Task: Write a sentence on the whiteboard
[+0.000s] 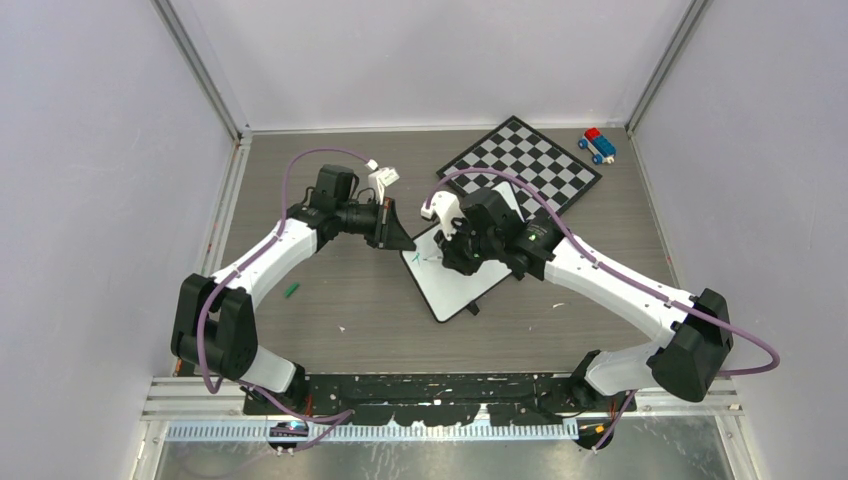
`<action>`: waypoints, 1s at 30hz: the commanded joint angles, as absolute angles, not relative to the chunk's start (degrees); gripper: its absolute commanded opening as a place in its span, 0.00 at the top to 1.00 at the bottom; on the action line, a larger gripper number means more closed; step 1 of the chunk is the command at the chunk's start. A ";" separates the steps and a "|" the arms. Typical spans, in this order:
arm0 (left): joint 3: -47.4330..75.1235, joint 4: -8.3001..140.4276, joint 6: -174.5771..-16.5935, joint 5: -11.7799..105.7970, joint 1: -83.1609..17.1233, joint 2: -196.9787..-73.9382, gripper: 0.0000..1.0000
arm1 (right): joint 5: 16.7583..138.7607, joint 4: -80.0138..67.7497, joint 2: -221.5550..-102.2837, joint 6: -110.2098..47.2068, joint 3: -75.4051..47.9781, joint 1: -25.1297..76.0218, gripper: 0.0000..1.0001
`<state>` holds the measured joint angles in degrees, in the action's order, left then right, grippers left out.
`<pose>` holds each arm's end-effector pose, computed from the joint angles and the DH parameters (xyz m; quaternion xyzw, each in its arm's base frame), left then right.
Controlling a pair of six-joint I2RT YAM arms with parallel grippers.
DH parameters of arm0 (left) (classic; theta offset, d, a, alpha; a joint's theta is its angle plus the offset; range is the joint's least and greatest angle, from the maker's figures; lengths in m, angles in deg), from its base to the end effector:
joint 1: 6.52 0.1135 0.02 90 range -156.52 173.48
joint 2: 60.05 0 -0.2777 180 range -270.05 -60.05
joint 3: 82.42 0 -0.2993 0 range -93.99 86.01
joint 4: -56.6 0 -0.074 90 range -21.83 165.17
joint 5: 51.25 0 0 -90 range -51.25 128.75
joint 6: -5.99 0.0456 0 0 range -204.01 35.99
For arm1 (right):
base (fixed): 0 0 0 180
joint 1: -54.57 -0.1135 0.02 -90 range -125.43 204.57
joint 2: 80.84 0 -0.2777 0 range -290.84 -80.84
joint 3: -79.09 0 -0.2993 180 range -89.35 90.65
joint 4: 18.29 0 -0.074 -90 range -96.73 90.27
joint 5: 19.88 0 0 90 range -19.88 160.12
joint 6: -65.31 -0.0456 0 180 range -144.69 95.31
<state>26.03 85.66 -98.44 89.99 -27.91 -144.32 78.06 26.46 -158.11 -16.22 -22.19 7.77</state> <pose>0.3229 -0.1647 0.2556 0.2263 0.8108 -0.4888 0.2291 0.2314 0.2556 0.3102 -0.4491 0.7987 0.1898 0.3526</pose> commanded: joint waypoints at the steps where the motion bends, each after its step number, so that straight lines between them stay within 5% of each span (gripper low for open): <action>1: 24.22 85.60 -97.88 90.34 -27.96 -144.97 1.00 | 74.50 25.70 -156.84 -15.23 -21.45 7.78 1.00; 30: 23.97 85.42 -98.06 90.55 -27.96 -145.51 1.00 | 78.59 25.09 -159.59 -17.54 -18.73 6.93 1.00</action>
